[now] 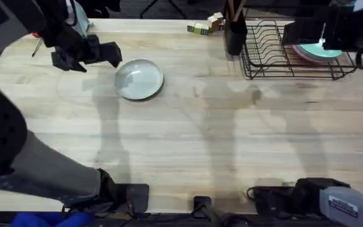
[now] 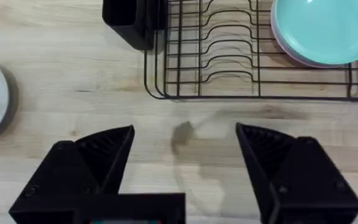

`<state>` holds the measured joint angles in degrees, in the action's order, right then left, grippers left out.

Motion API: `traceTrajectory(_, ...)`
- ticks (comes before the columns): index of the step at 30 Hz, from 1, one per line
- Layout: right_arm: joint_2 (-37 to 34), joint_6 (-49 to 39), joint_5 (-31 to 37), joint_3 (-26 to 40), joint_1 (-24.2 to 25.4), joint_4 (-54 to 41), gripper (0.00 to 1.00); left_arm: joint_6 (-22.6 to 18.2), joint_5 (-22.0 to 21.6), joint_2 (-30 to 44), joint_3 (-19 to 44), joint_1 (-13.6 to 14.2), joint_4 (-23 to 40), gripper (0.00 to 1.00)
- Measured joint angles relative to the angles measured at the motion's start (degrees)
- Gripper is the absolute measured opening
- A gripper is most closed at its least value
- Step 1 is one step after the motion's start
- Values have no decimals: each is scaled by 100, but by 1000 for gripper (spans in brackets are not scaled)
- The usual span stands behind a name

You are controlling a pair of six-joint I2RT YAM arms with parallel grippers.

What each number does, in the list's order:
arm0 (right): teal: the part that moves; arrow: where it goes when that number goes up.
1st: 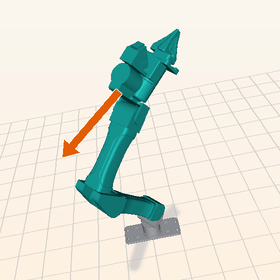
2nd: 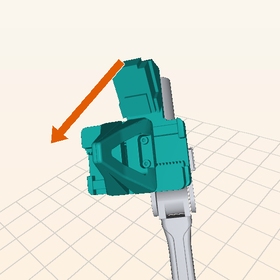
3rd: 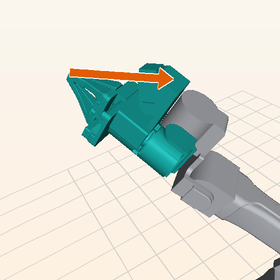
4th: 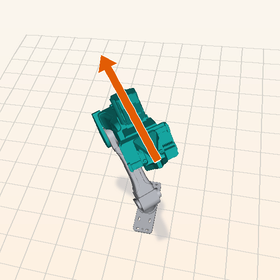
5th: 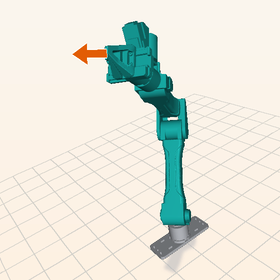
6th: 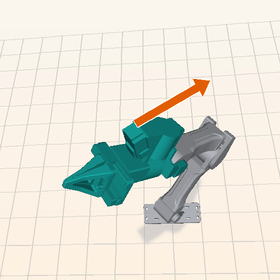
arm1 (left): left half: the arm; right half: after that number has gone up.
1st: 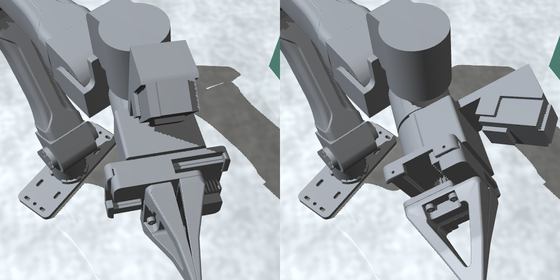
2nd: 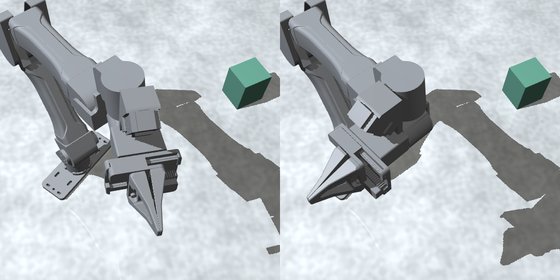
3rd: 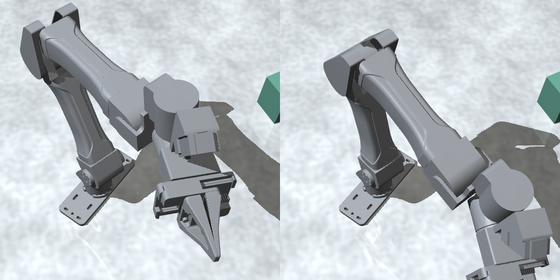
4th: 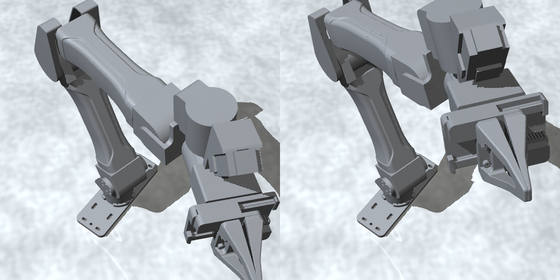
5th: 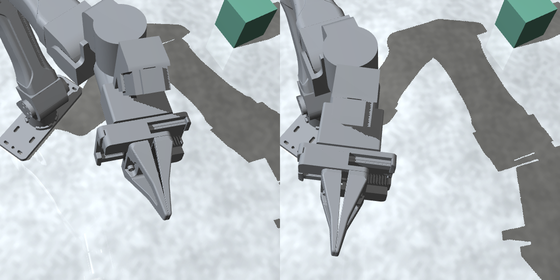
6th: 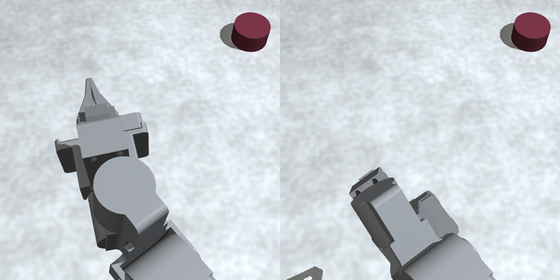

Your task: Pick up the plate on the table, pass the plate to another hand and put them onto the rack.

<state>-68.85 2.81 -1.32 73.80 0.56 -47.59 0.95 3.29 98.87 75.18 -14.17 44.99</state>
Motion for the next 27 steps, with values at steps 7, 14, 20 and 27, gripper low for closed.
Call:
traceTrajectory(7,-1,0,0,0,0,-1,995,0,39,419,0,33,-2,995)
traceTrajectory(14,1,0,0,0,0,-1,995,2,43,661,0,263,-123,995)
traceTrajectory(20,1,0,0,0,0,1,995,2,59,886,0,326,-148,994)
traceTrajectory(27,0,0,0,0,0,2,995,2,55,1035,65,315,-125,994)
